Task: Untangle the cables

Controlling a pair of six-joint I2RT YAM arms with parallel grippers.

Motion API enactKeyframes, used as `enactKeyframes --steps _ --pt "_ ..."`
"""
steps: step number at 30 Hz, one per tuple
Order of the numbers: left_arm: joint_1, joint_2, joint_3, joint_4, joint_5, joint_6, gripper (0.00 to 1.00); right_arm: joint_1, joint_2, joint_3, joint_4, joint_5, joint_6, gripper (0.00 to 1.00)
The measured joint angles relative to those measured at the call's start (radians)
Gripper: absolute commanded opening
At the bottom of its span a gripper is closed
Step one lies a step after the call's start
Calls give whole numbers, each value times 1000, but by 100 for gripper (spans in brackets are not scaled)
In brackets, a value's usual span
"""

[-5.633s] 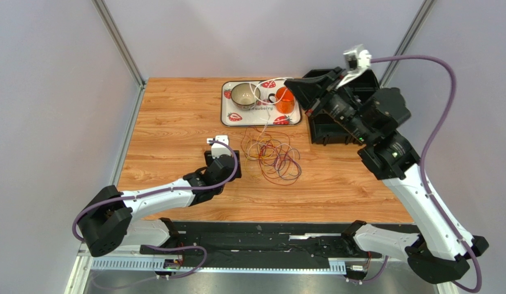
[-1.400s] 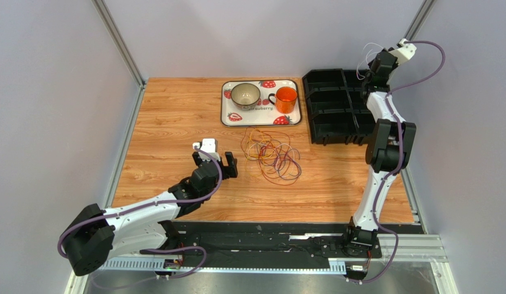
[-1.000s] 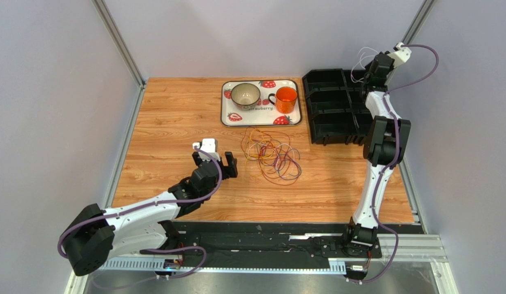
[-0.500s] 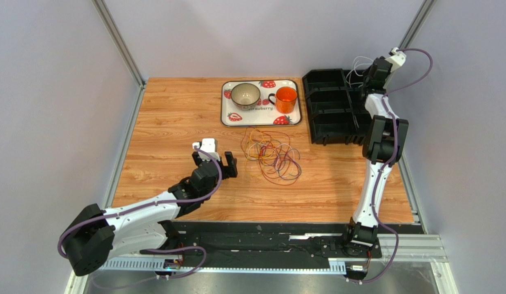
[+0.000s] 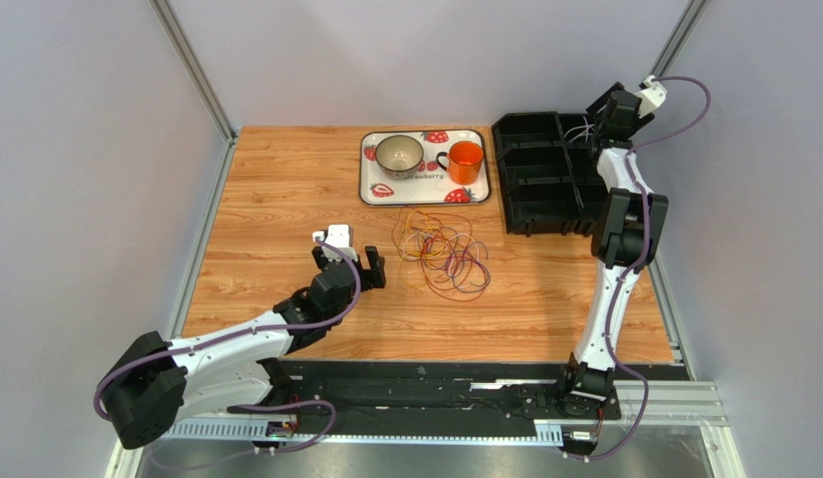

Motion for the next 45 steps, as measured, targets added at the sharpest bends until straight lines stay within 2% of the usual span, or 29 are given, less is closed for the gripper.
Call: enactKeyframes --steps 6,10,13,19,26,33,38,45 --pt "0 -2 0 5 16 0 93 10 -158 -34 -79 -8 97 75" --pt "0 -3 0 9 21 0 93 33 -319 -93 -187 -24 211 70" --pt "0 -4 0 8 23 -2 92 72 -428 -156 -270 -34 265 70" --pt "0 -17 -1 -7 35 -16 91 267 -618 -343 -437 -30 278 69" --pt "0 -19 0 -36 72 -51 84 500 -868 -709 -510 -182 258 64" --pt "0 -52 -20 -47 146 -105 84 660 -916 -822 -564 -312 217 62" --pt "0 -45 -32 -38 179 -113 85 727 -917 -865 -613 -355 197 61" --pt "-55 159 77 -39 220 -37 85 747 -1005 -1092 -636 -319 236 61"
